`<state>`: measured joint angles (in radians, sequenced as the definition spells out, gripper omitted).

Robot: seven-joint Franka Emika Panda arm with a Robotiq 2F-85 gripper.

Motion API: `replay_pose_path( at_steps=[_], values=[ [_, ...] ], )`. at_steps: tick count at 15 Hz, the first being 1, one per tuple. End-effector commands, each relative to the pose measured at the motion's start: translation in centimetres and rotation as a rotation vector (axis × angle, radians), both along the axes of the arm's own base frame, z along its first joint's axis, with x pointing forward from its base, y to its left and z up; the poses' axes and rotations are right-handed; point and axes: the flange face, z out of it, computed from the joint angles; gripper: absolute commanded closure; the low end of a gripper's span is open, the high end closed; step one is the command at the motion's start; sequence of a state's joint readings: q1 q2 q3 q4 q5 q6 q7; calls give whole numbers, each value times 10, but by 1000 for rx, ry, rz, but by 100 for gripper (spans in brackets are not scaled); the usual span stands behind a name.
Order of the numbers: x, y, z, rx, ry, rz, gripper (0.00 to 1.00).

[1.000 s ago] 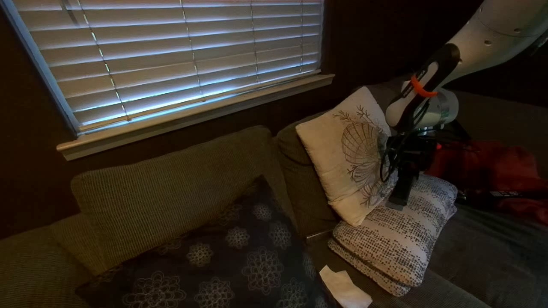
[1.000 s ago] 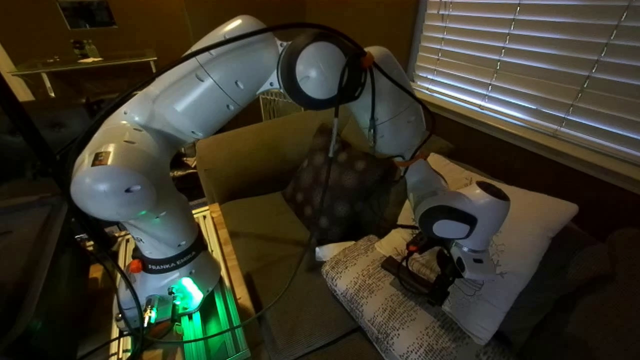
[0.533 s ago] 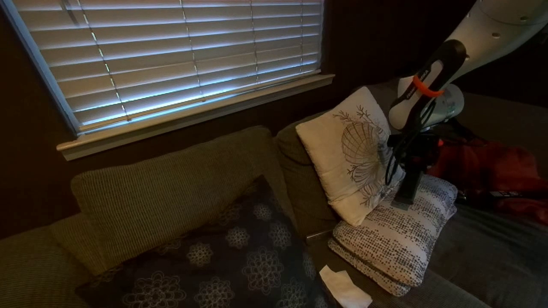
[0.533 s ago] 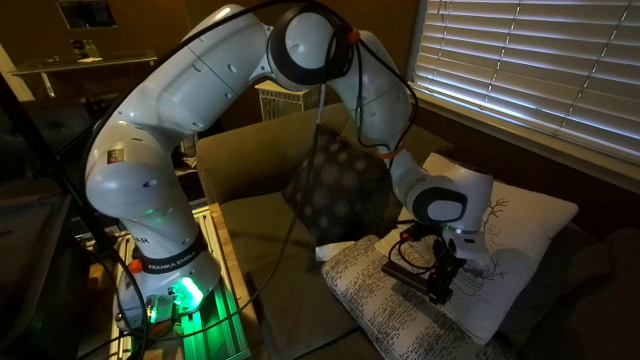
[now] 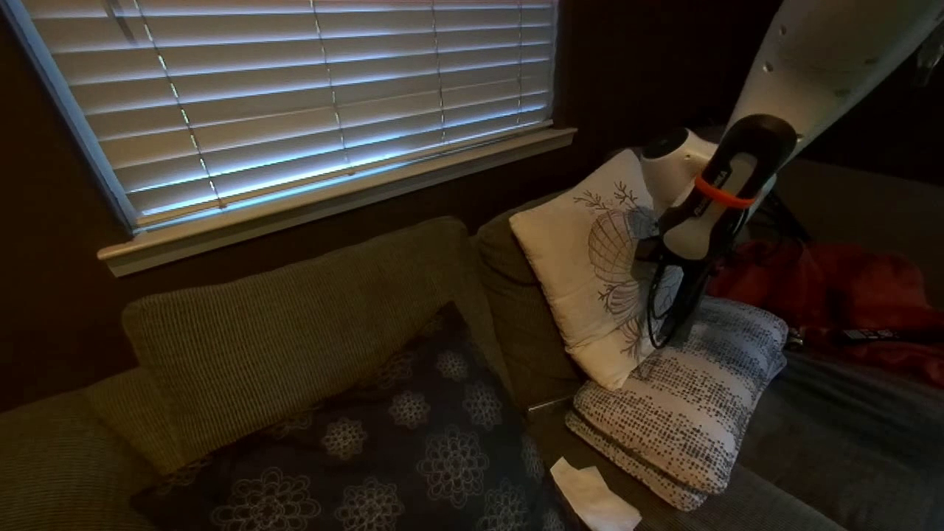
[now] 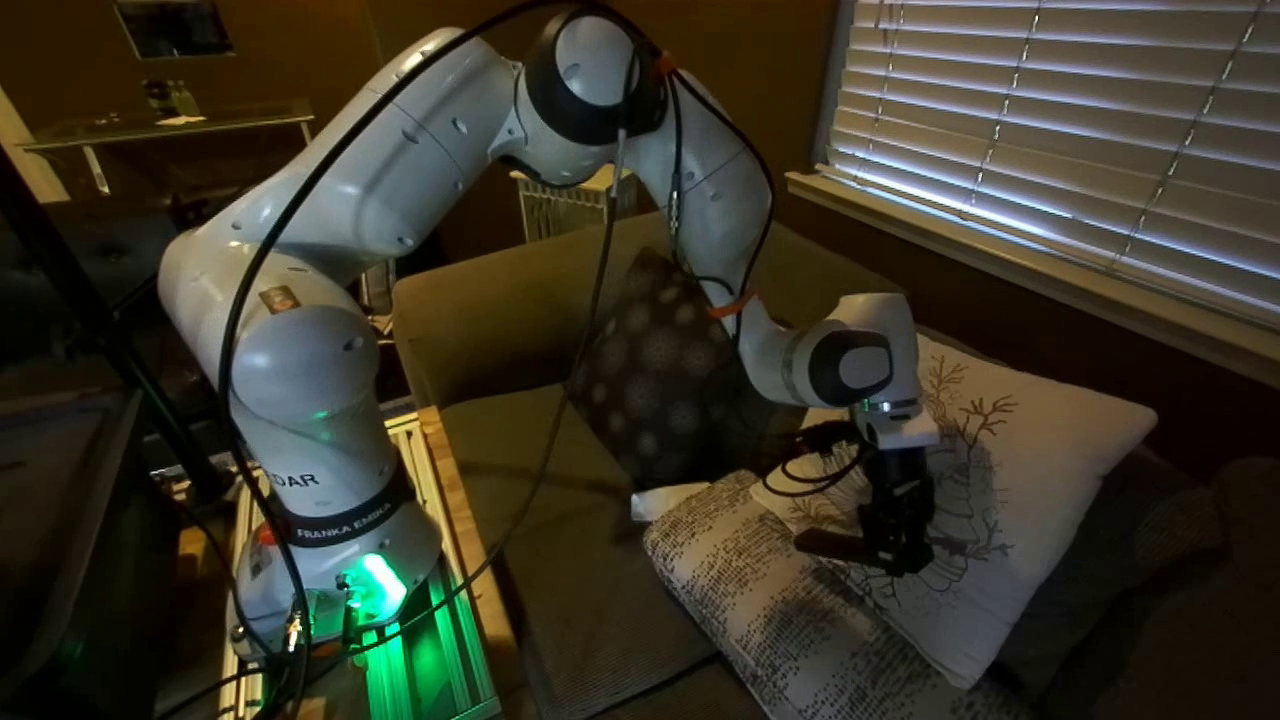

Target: Move the remote forward

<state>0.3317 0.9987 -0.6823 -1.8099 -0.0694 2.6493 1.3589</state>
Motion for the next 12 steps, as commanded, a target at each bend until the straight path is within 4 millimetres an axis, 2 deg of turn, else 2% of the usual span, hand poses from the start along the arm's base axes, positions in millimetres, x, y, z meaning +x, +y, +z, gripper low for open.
replay_pose_path(
  at_steps=[1, 4, 5, 9, 10, 12],
  values=[
    [6, 11, -6, -146, -11, -20, 68],
    [8, 25, -18, -181, 63, 1, 68],
    [2, 19, -15, -130, 38, -9, 43],
    [5, 27, -21, -146, 60, 4, 43],
    [4, 30, -22, -189, 69, 3, 68],
    [8, 39, -30, -256, 96, 13, 68]
  ],
)
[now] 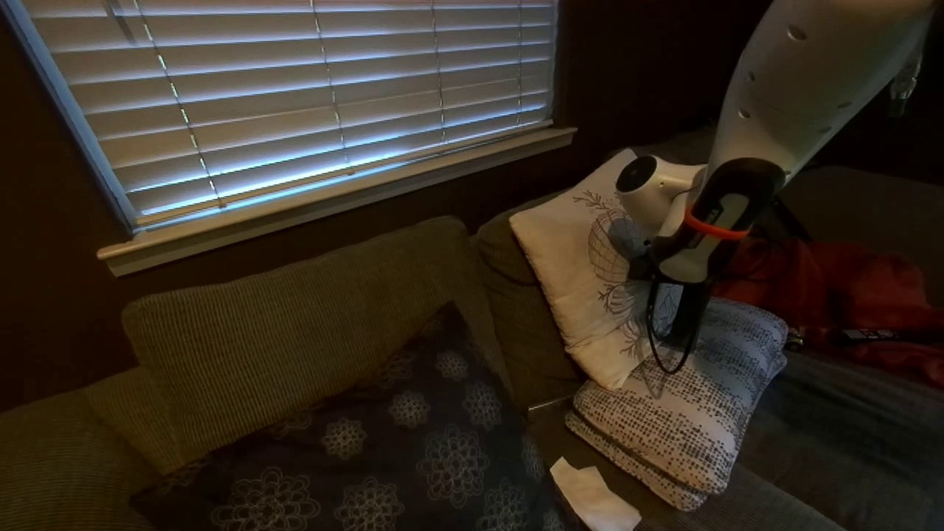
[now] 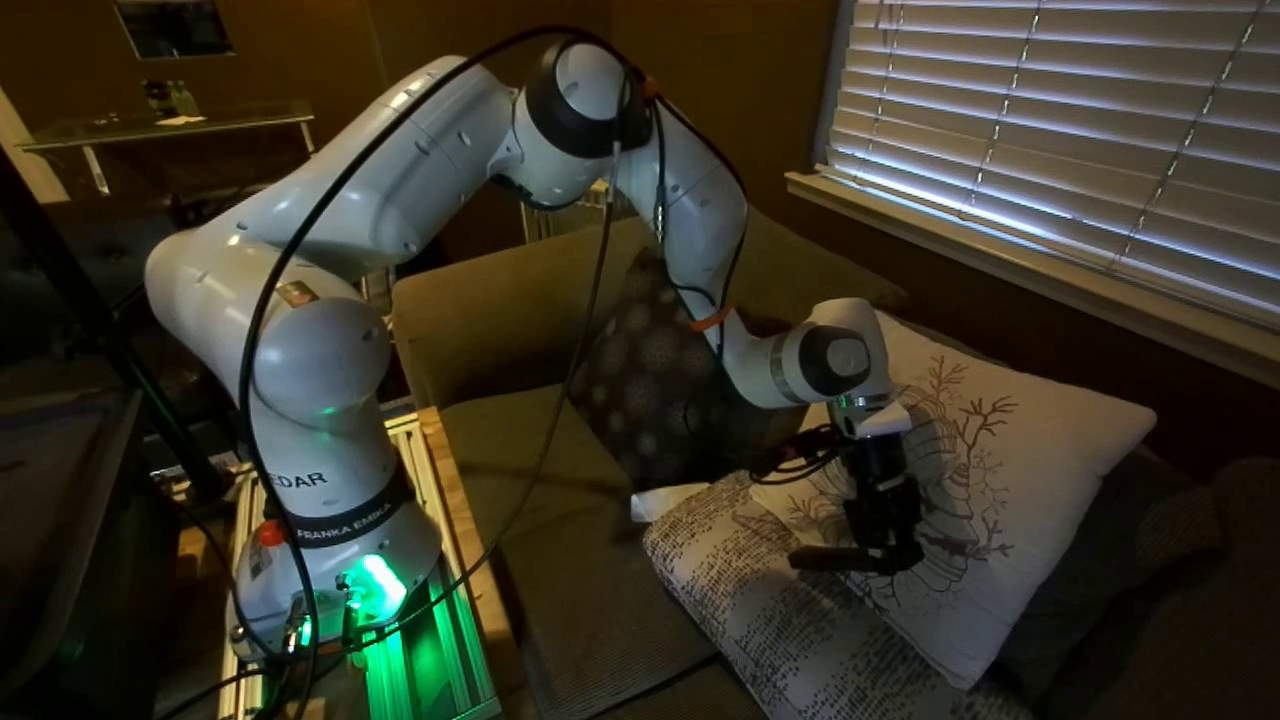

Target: Move the remote forward

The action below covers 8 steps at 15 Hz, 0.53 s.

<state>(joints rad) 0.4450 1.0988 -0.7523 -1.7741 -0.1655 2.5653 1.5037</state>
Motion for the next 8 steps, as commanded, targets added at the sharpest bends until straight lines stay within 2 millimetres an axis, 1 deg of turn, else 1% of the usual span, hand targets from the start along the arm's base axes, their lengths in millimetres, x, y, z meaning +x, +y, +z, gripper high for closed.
replay_pose_path(
  at_steps=[1, 4, 8],
  values=[
    [6, 15, -12, -128, 44, 5, 68],
    [10, 33, -25, -255, 48, 0, 68],
    [16, 54, -30, -399, -6, 12, 68]
  ],
)
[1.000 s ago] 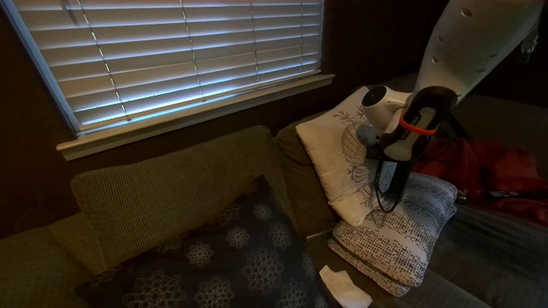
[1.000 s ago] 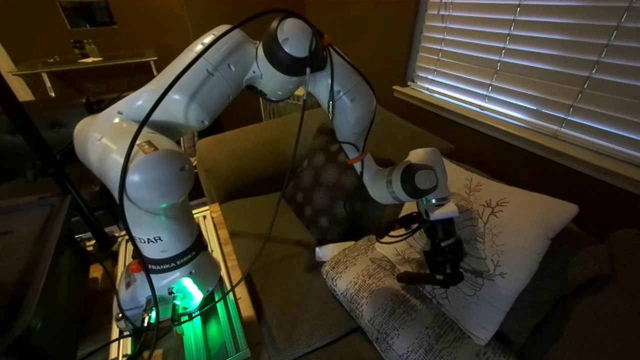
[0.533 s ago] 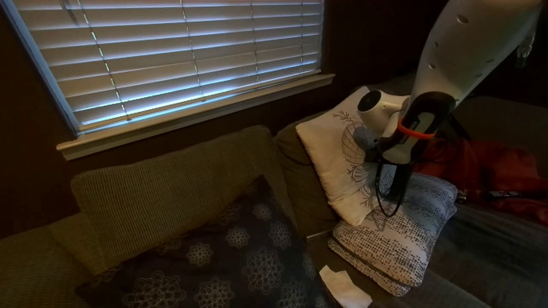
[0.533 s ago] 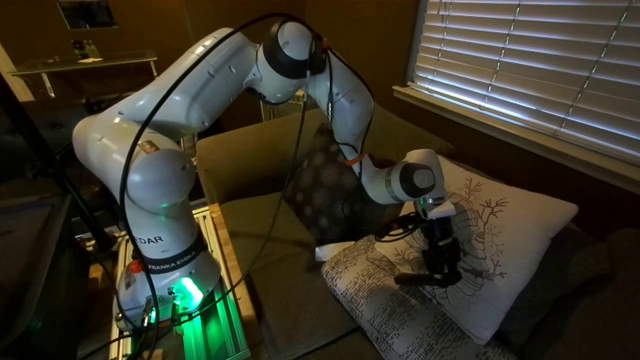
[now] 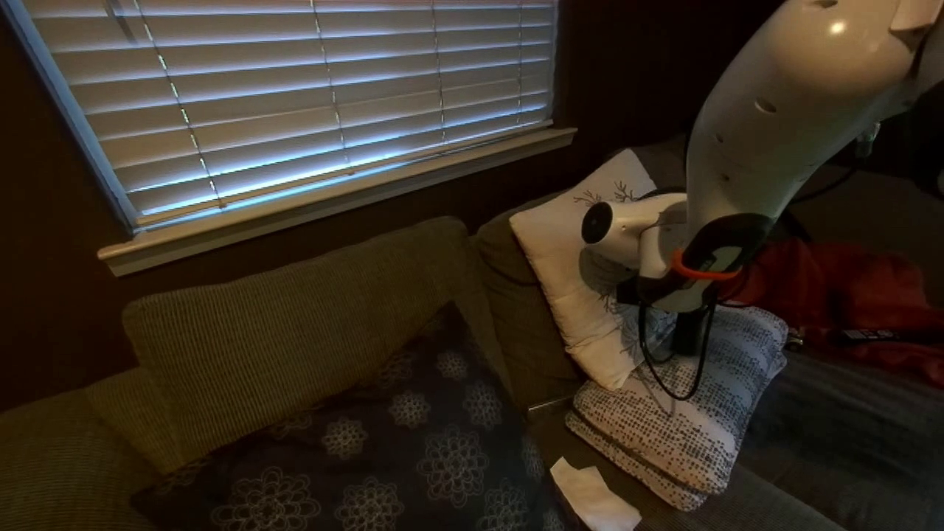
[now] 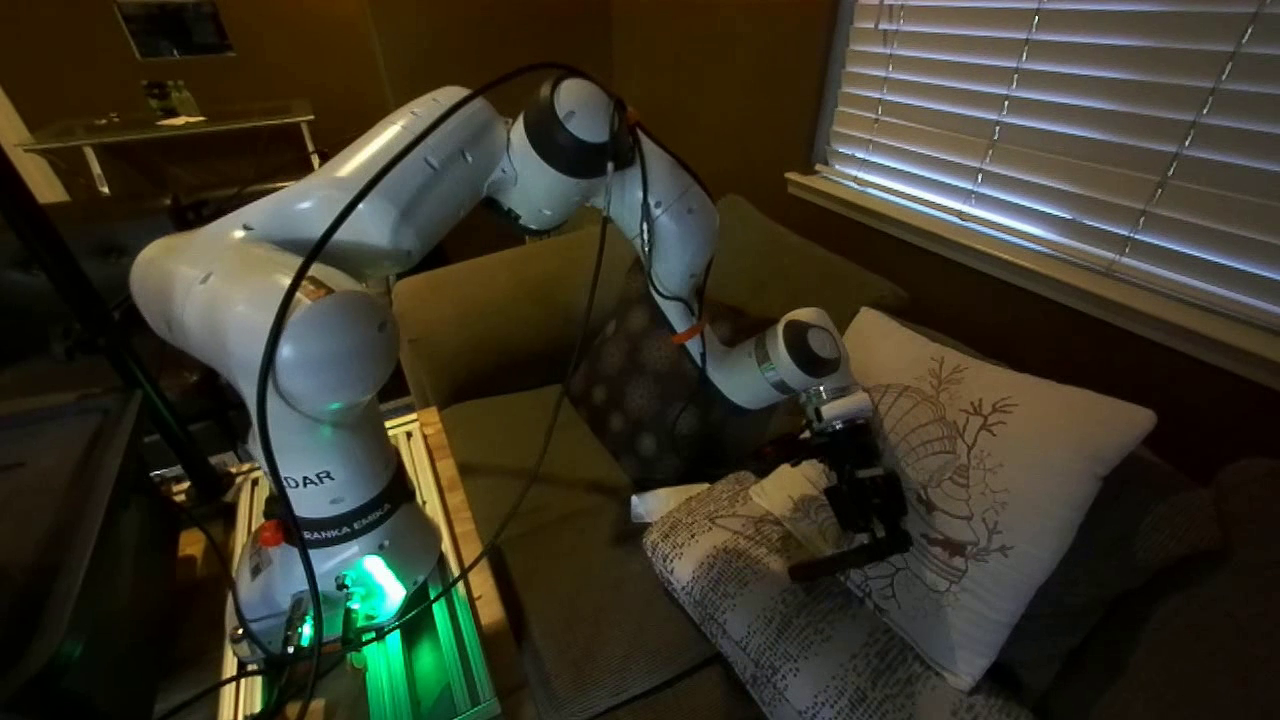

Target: Move the remote forward

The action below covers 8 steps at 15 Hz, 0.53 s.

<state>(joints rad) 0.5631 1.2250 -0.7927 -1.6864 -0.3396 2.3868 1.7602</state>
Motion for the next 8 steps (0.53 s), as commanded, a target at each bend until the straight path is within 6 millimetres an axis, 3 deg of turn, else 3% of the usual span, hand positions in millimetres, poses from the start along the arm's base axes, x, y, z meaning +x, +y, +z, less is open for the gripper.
replay_pose_path(
  at_steps=[1, 8],
  values=[
    [11, 14, -4, -162, -44, 34, 68],
    [17, 26, -23, -339, -16, 32, 68]
  ],
)
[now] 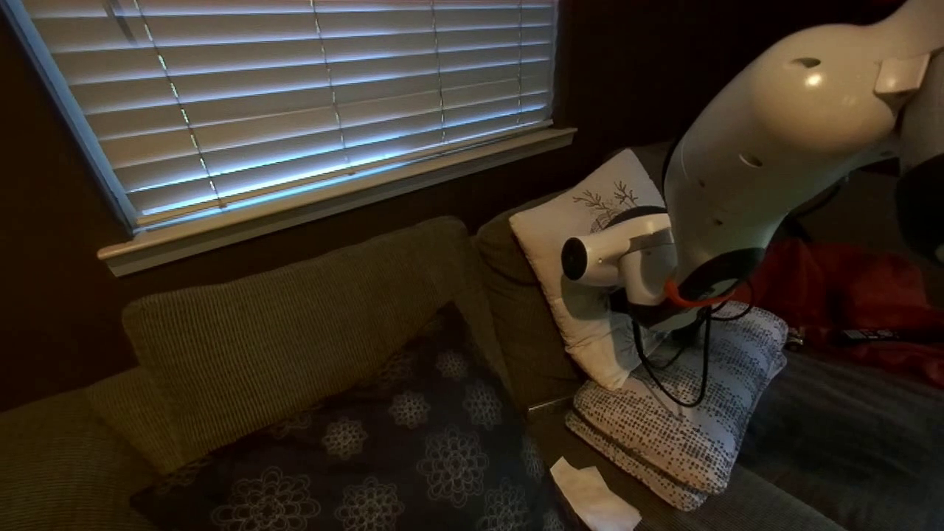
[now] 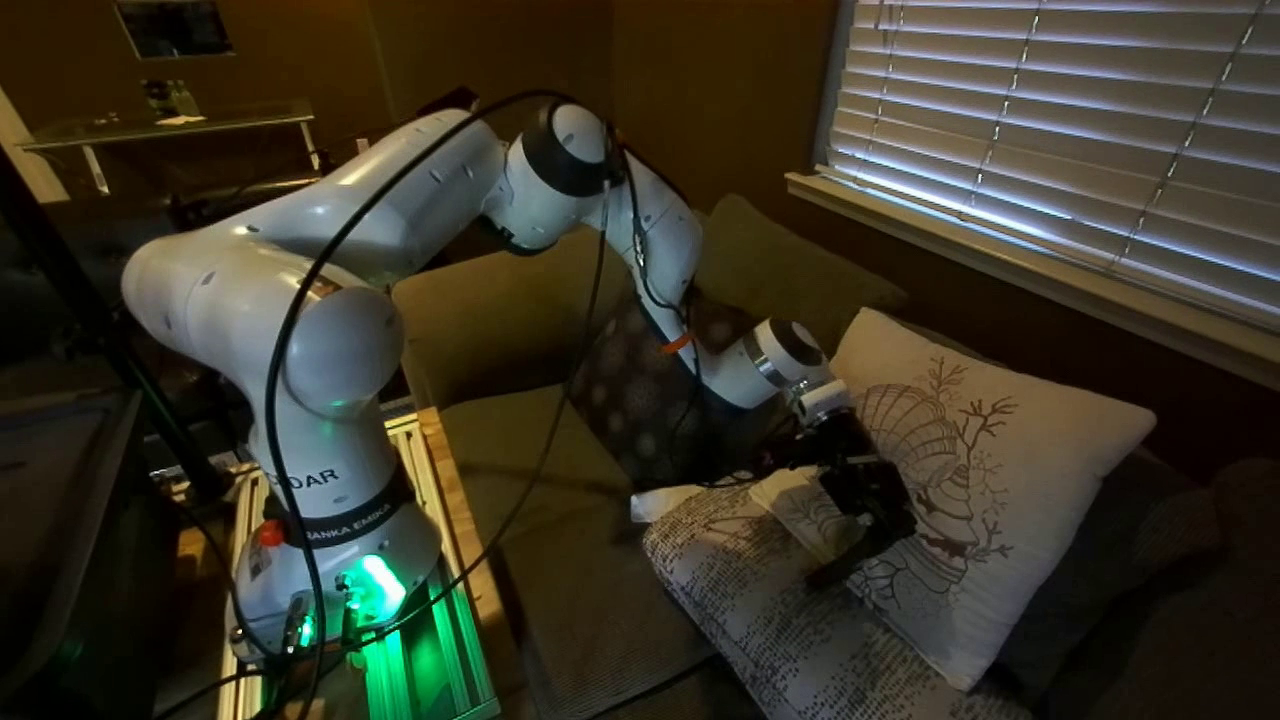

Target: Move the remote forward

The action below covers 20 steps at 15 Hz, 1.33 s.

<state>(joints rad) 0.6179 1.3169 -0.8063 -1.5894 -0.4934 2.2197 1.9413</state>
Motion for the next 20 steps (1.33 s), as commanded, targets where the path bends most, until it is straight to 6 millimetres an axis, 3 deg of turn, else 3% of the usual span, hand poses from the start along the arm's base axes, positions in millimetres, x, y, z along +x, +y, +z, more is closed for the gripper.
replay_pose_path(
  at_steps=[1, 5, 12, 20],
  values=[
    [8, 2, -11, -135, -7, 3, 68],
    [8, 0, -18, -251, 16, 22, 68],
    [17, 0, -44, -263, 104, 221, 68],
    [23, 3, -64, -213, 117, 196, 68]
  ],
)
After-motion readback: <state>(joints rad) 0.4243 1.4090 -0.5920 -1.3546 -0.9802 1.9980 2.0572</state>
